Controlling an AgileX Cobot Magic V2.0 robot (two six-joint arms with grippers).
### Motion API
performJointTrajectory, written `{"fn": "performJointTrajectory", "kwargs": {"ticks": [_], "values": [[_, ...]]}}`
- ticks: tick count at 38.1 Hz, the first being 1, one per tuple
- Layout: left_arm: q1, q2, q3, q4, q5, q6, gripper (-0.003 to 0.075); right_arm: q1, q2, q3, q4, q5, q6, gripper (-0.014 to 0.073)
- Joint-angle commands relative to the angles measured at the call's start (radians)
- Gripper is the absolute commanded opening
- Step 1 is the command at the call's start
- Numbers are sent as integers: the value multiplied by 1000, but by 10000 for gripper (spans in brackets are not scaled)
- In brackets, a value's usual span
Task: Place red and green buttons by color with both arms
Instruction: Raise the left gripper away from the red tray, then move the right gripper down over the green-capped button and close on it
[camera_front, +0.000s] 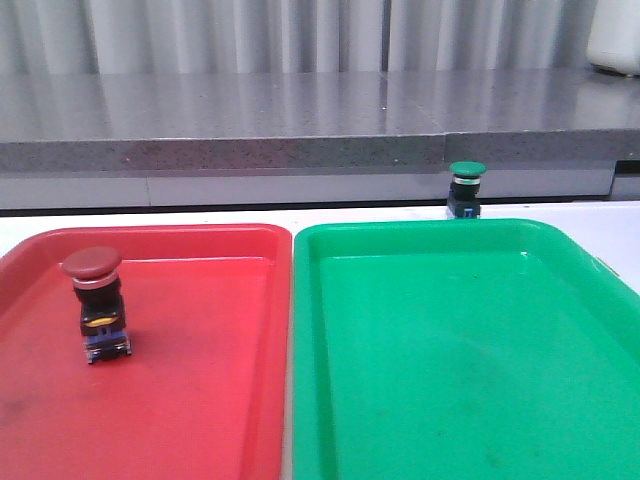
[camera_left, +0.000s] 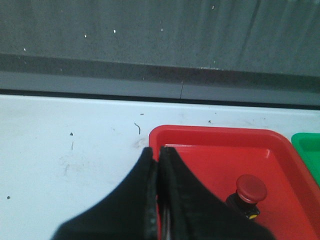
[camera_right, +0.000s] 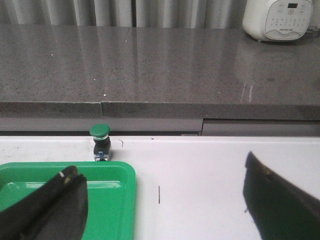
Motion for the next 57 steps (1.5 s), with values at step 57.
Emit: {"fn": "performJointTrajectory", "kwargs": {"ticks": [57], "values": [[2, -251, 47, -10, -106, 0, -20, 130, 1034, -559, 12, -129, 9, 644]]}}
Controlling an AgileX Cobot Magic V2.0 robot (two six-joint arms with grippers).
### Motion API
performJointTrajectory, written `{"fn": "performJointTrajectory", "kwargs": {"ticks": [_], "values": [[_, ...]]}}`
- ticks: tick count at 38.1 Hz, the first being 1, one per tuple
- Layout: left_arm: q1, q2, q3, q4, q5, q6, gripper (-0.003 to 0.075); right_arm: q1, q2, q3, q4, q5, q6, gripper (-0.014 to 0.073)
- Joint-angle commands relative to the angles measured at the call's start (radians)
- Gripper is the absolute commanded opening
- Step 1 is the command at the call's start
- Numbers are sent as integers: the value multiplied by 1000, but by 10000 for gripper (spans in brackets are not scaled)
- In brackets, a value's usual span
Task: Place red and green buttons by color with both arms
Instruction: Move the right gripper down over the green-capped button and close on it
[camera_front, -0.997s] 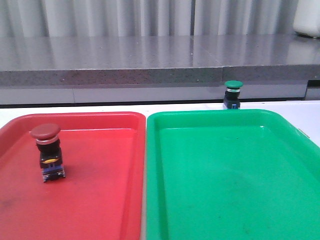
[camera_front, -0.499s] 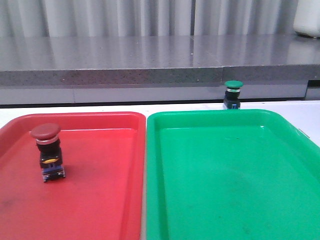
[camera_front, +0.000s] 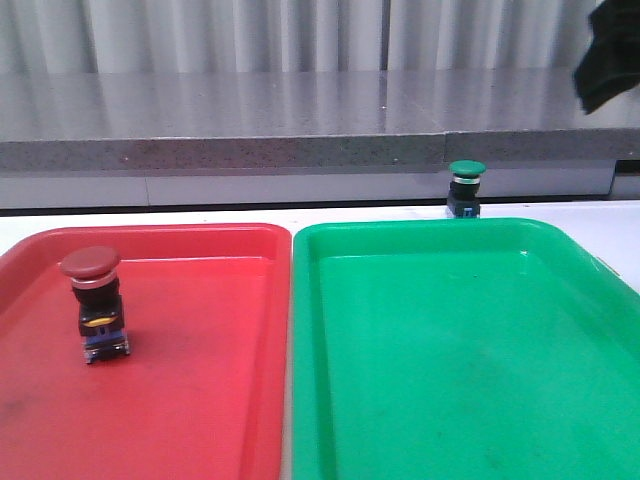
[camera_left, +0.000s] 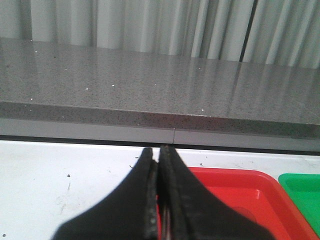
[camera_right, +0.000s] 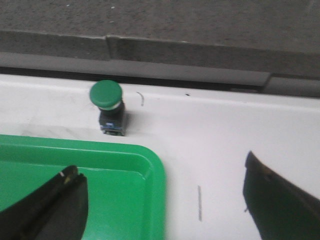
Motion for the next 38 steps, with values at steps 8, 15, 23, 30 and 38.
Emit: {"fn": "performJointTrajectory", "kwargs": {"ticks": [8, 15, 23, 30, 38], "values": [[2, 12, -28, -6, -83, 0, -20, 69, 313, -404, 23, 221, 22, 644], [2, 12, -28, -6, -83, 0, -20, 69, 489, -632, 31, 364, 48, 644], [2, 12, -28, -6, -83, 0, -20, 71, 601, -764, 94, 374, 48, 644], [2, 12, -28, -6, -83, 0, -20, 71, 659, -815, 104, 372, 48, 644], [2, 12, -28, -6, -83, 0, -20, 71, 696, -851, 121, 379, 48, 482]]}}
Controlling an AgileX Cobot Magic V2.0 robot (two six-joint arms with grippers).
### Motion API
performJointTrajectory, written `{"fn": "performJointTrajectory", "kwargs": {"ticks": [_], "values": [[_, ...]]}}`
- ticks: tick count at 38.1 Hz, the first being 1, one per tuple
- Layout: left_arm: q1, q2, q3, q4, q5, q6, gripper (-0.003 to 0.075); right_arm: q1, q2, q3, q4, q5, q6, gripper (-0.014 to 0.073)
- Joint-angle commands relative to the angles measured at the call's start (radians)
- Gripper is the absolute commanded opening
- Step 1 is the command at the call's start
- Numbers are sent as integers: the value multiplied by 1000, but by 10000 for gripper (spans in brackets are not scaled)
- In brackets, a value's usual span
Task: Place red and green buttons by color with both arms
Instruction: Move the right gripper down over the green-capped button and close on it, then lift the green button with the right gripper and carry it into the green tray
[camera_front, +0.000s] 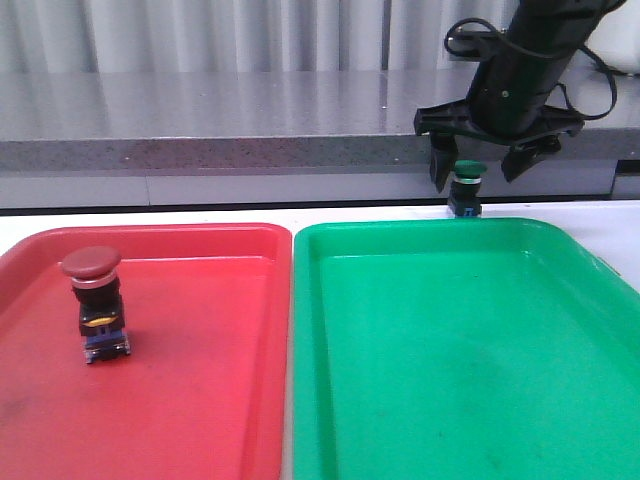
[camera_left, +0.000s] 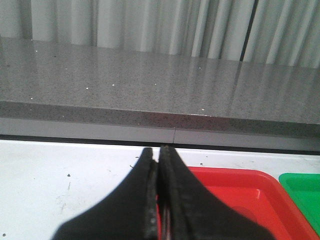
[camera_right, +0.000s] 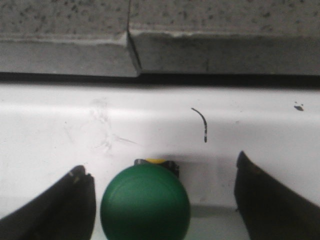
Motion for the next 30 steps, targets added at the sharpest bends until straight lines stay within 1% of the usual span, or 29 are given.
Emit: {"fn": "performJointTrajectory", "kwargs": {"ticks": [1, 2, 5, 8, 10, 14, 18, 22, 27, 30], "values": [[2, 12, -28, -6, -83, 0, -20, 1, -54, -46, 16, -34, 1, 436], [2, 12, -28, -6, -83, 0, -20, 1, -55, -46, 20, -37, 1, 392], [2, 12, -28, -6, -83, 0, -20, 1, -58, -47, 25, -40, 1, 297], [2, 12, -28, -6, -83, 0, -20, 1, -65, -47, 25, -40, 1, 228], [2, 12, -27, -6, -83, 0, -20, 1, -70, -47, 25, -36, 0, 202], [2, 12, -23, -6, -83, 0, -20, 1, -94, -47, 25, -22, -2, 183], [2, 12, -23, -6, -83, 0, -20, 1, -137, -42, 24, -16, -11, 183], [2, 12, -23, -6, -83, 0, -20, 5, -208, -2, 23, -18, -11, 183], [2, 12, -23, -6, -83, 0, -20, 29, -329, 133, 13, -60, -12, 183], [2, 12, -23, -6, -83, 0, -20, 56, -416, 257, 12, -109, -13, 183]]}}
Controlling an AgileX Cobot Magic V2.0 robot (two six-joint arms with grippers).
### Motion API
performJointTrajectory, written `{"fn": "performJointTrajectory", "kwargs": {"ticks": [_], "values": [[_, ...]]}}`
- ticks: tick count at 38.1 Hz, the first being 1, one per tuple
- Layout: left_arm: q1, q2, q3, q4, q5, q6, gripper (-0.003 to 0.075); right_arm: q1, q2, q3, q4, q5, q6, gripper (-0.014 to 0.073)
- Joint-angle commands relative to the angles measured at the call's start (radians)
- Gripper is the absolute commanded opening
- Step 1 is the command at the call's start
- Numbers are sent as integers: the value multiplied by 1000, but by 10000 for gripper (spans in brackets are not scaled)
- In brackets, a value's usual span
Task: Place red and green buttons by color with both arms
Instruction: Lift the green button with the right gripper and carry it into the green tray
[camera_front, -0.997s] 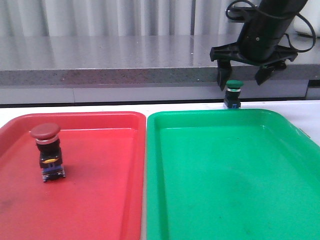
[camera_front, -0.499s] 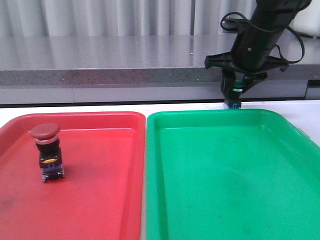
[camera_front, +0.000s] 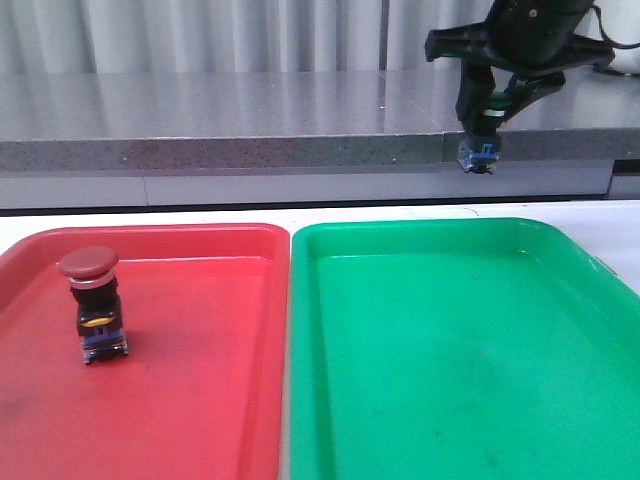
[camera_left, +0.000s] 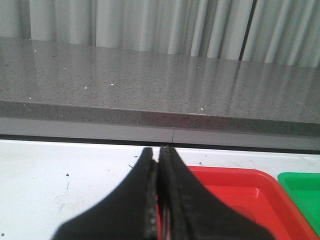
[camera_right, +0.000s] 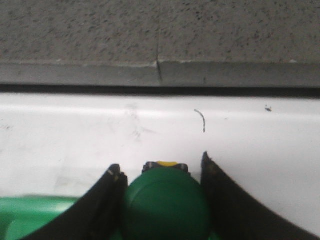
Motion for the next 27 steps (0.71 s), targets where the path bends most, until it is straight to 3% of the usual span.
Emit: {"fn": "performJointTrajectory", "kwargs": {"ticks": [1, 15, 27], "values": [[2, 12, -25, -6, -83, 0, -20, 35, -165, 129, -8, -110, -11, 183], [2, 12, -25, -6, -83, 0, -20, 221, -408, 614, -8, -278, -11, 183], [2, 12, -25, -6, -83, 0, -20, 234, -359, 687, -9, -333, -11, 189]]}}
